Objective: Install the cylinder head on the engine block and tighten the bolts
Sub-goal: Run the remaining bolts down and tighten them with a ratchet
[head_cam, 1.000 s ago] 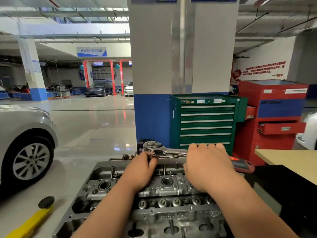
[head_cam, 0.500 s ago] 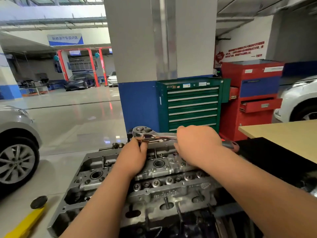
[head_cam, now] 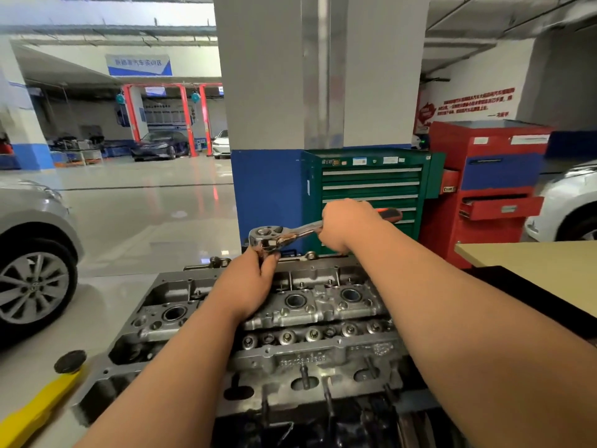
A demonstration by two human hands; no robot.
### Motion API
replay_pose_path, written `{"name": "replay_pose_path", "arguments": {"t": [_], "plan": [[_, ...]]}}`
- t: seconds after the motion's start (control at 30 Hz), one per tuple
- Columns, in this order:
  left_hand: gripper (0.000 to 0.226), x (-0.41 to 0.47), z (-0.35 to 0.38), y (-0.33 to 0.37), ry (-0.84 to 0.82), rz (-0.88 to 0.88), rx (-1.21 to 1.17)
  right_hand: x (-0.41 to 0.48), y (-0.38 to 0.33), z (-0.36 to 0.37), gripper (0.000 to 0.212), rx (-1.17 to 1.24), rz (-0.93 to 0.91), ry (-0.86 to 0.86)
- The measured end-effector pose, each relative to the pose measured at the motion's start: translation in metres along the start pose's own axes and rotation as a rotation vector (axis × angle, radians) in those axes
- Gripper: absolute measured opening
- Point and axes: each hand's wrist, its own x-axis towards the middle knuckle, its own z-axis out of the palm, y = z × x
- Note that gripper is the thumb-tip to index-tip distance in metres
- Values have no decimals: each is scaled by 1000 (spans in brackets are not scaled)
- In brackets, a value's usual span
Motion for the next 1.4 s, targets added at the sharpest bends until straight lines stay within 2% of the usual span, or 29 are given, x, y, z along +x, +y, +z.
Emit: {"name": "replay_pose_path", "arguments": {"t": [0.23, 0.4, 0.5, 0.57, 0.7, 0.77, 0.87, 0.97, 1.27, 1.4], "plan": [[26, 2, 1, -3, -2, 2, 5, -9, 0, 8, 11, 21, 67, 61], [19, 0, -4, 10, 74, 24, 33, -2, 9, 9, 16, 71, -5, 76], [16, 9, -3, 36, 202, 51, 22, 7, 32, -7, 15, 30, -34, 209], [18, 14, 5, 56, 181, 68, -14, 4, 54, -18, 17, -22, -4, 270], [32, 11, 36, 68, -2, 42, -52, -25, 76, -8, 27, -112, 45, 138], [40, 7, 44, 62, 9, 15, -58, -38, 77, 6, 34, -70, 52, 82], [44, 10, 45, 56, 19, 37, -79, -51, 81, 8, 36, -69, 54, 98], [41, 10, 42, 57, 9, 41, -111, -59, 78, -6, 37, -133, 29, 127], [12, 11, 43, 58, -35, -2, -100, -93, 30, -45, 31, -207, 36, 14], [21, 9, 45, 59, -49, -2, -97, -107, 18, -48, 28, -239, 22, -53]]}}
